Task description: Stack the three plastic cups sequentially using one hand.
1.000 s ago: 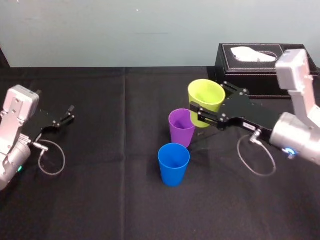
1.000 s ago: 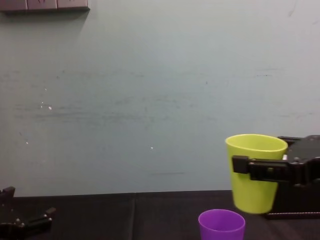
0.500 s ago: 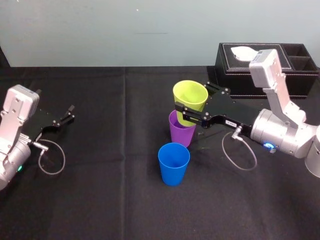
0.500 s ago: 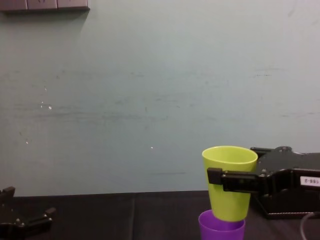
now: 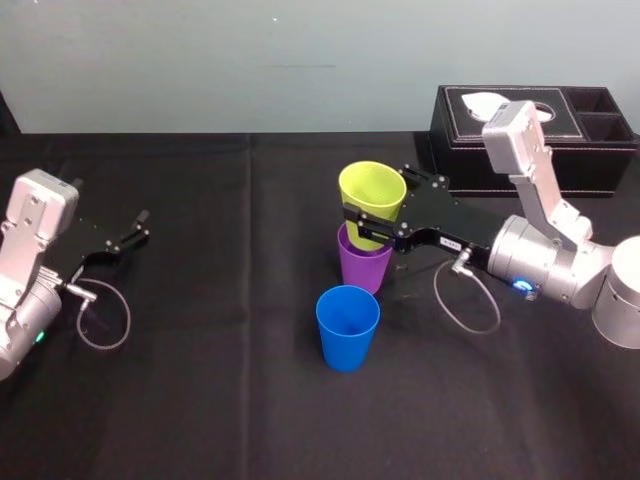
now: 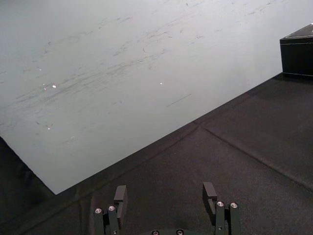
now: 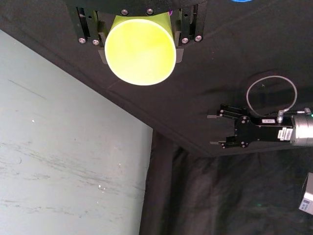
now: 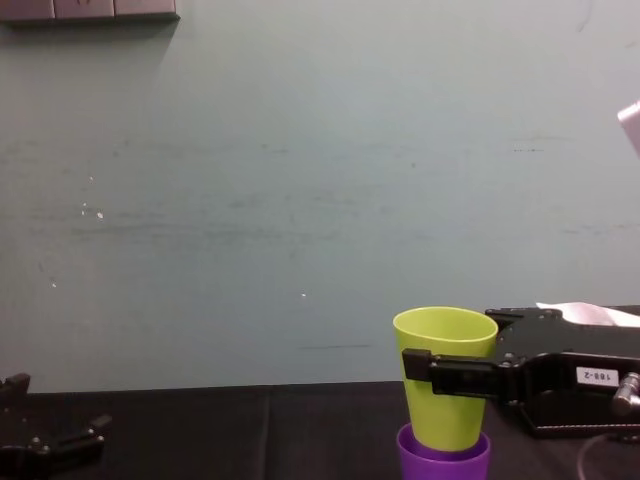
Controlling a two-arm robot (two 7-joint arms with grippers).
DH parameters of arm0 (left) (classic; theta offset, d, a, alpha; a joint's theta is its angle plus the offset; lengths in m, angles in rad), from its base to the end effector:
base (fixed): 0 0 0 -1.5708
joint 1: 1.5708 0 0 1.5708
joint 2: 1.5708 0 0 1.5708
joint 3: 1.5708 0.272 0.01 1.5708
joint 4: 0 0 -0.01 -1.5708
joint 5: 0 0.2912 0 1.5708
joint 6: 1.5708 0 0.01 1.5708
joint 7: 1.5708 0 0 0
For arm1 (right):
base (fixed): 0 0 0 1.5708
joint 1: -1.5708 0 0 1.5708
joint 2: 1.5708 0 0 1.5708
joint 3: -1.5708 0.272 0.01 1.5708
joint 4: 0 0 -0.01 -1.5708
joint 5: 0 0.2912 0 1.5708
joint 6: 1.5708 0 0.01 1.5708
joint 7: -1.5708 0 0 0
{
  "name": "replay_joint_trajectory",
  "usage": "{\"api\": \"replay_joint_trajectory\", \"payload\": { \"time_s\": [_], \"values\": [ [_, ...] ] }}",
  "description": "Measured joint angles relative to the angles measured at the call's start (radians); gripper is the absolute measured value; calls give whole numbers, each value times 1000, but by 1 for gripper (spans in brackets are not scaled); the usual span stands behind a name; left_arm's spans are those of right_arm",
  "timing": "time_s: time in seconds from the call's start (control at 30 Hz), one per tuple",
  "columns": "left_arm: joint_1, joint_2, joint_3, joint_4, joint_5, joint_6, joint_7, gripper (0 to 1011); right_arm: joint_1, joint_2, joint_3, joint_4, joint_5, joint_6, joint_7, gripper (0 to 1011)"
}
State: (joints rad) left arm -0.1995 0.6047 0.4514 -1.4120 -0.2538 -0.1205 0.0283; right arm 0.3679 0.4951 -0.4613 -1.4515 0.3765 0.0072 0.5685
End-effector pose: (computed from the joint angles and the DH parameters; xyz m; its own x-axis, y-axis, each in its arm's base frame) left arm 0.3385 0.0771 -0.2844 0.2923 0.8802 0.3738 -0.9552 0.2873 0.0703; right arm 0.3812 -0.0304 -0.2226 0.7772 -0.5999 0.1897 0.6230 0.7760 -0.0985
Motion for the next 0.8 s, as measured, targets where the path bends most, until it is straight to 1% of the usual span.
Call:
{"api": "replay_joint_trajectory", "payload": {
  "time_s": [0.4, 0.8],
  "values": [
    [0, 0, 0, 0, 0, 0, 0, 1011, 12, -13, -10, 40, 1, -11, 15, 741],
    [0, 0, 0, 0, 0, 0, 0, 1011, 8, -12, -12, 48, 7, -15, 21, 741]
  ]
}}
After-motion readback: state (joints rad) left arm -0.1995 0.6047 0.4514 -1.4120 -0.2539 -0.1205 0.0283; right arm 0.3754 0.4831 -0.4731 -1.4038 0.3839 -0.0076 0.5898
